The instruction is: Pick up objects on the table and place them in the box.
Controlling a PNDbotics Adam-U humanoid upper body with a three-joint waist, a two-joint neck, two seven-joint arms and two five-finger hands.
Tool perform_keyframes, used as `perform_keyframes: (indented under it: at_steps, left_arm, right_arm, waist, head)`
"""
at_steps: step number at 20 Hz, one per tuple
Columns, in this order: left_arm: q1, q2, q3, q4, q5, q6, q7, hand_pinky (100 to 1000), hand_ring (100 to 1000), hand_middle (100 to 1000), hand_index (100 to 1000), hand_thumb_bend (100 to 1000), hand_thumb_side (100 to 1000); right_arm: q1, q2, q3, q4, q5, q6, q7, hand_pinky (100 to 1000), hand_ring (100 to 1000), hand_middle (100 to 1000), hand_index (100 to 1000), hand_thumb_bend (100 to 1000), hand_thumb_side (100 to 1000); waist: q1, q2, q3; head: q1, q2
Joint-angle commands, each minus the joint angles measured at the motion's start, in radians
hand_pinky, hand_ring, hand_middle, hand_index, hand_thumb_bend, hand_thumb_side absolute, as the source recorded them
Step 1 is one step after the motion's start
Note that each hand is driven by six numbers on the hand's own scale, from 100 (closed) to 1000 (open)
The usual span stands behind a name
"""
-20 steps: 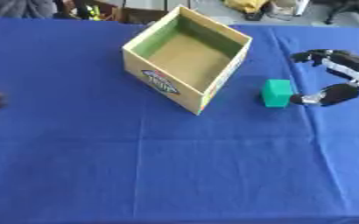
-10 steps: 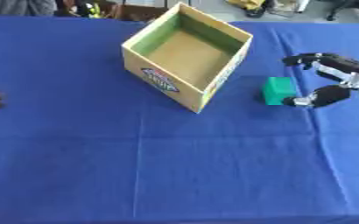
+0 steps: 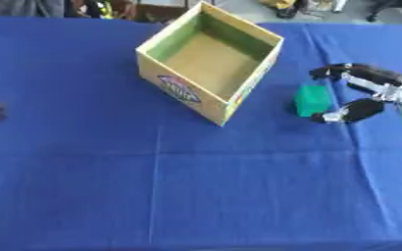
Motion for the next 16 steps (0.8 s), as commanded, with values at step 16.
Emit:
perform_keyframes:
  at_steps: [16]
  left_arm:
    - [-0.01,0.013,0.0,-0.016,-0.002,-0.001,-0.003,839,776,607,684,377,1000]
  right_arm:
    - [-0.013,-0.017,0.0,-0.006,0.086,0.004,-0.013,765,797,591,758,381,347]
  waist:
    - [0.0,-0.013,0.001]
  head:
    - [-0.004,0.013]
